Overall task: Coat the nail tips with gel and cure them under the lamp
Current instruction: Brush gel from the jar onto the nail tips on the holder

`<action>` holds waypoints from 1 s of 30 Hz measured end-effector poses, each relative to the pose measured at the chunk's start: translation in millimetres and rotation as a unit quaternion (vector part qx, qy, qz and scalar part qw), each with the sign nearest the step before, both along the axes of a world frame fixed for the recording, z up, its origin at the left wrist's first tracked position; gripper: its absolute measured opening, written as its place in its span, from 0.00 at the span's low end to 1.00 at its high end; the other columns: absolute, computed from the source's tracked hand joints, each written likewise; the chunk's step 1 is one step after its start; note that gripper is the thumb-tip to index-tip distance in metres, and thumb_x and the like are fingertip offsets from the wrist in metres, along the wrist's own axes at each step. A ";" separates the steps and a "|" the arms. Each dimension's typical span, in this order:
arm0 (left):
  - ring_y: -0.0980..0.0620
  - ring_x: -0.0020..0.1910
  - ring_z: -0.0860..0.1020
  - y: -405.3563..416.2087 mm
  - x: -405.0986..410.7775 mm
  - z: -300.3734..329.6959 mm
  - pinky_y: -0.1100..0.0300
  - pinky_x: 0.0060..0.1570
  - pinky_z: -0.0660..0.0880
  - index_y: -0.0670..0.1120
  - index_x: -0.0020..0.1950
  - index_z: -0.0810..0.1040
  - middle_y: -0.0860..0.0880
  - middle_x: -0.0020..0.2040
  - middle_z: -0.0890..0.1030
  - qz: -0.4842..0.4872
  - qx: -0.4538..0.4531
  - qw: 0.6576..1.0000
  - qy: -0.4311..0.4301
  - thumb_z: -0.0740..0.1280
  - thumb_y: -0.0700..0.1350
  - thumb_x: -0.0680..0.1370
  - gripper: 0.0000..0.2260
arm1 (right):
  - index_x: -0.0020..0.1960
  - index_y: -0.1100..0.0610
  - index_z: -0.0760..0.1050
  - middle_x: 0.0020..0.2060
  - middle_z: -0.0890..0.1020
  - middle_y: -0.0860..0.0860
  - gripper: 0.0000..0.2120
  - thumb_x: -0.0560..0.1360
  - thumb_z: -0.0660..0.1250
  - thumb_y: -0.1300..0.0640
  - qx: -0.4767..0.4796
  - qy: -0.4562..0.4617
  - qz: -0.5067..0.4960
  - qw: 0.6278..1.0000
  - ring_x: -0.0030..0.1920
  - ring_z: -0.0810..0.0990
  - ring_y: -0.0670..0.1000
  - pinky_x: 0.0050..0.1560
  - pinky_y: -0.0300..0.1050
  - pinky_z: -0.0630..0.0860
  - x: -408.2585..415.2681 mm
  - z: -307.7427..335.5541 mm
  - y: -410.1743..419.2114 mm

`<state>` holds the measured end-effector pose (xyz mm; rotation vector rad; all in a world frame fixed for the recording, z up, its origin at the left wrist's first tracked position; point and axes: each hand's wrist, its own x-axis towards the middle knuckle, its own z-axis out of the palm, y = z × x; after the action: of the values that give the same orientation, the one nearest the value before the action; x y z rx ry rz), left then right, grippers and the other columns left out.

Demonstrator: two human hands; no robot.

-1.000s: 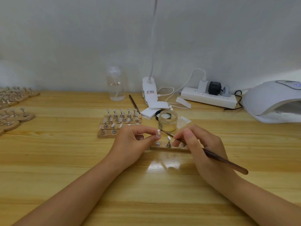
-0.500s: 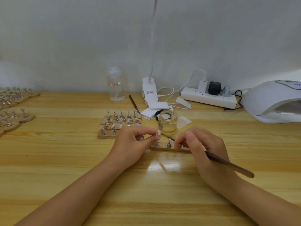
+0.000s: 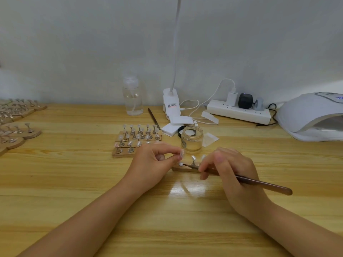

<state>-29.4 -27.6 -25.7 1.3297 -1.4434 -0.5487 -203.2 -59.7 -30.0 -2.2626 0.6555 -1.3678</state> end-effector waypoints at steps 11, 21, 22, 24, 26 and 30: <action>0.45 0.28 0.66 -0.6 0.6 -0.2 0.65 0.34 0.69 0.54 0.39 0.82 0.53 0.32 0.79 0.008 0.012 1.000 -0.003 0.72 0.38 0.69 0.10 | 0.35 0.50 0.75 0.29 0.78 0.45 0.17 0.76 0.51 0.52 -0.019 -0.007 -0.026 0.999 0.35 0.76 0.44 0.42 0.42 0.70 0.1 -0.6 -0.5; 0.55 0.28 0.67 0.8 0.4 1.3 0.73 0.33 0.64 0.53 0.40 0.83 0.40 0.38 0.81 0.011 0.020 1.000 -0.010 0.72 0.39 0.70 0.08 | 0.37 0.47 0.74 0.30 0.78 0.44 0.17 0.77 0.50 0.51 0.001 -0.015 -0.013 1.000 0.36 0.77 0.44 0.42 0.46 0.72 0.4 0.5 -0.9; 0.57 0.28 0.67 0.8 0.4 1.4 0.73 0.33 0.64 0.53 0.41 0.83 0.38 0.37 0.80 0.010 0.021 1.000 -0.011 0.72 0.39 0.70 0.08 | 0.38 0.48 0.74 0.31 0.78 0.43 0.16 0.77 0.50 0.50 0.007 -0.002 -0.015 1.000 0.37 0.78 0.45 0.42 0.46 0.73 1.4 0.9 -1.4; 0.59 0.27 0.67 0.4 0.3 1.3 0.73 0.32 0.64 0.52 0.41 0.83 0.39 0.37 0.80 0.010 0.022 1.000 -0.014 0.72 0.38 0.70 0.08 | 0.39 0.48 0.75 0.32 0.79 0.42 0.16 0.77 0.51 0.49 0.011 0.019 -0.017 1.000 0.38 0.78 0.45 0.44 0.46 0.72 2.7 0.5 -2.2; 0.60 0.27 0.67 0.1 -0.1 1.1 0.74 0.32 0.64 0.52 0.41 0.83 0.41 0.37 0.80 0.010 0.023 1.000 -0.012 0.72 0.38 0.70 0.08 | 0.37 0.50 0.76 0.30 0.79 0.43 0.18 0.77 0.50 0.50 0.003 0.010 -0.014 1.000 0.36 0.77 0.44 0.44 0.45 0.71 1.8 -1.1 -2.0; 0.59 0.25 0.65 0.5 0.2 0.4 0.74 0.31 0.63 0.52 0.40 0.83 0.41 0.35 0.79 0.010 0.024 1.000 -0.010 0.72 0.38 0.70 0.08 | 0.35 0.54 0.76 0.29 0.78 0.45 0.19 0.77 0.50 0.52 -0.017 -0.018 -0.017 1.000 0.34 0.77 0.45 0.42 0.47 0.72 0.2 -0.9 -1.2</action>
<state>-29.2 -27.1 -25.3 1.3899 -1.4391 -0.5619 -203.0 -60.8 -31.0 -2.2583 0.6663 -1.4426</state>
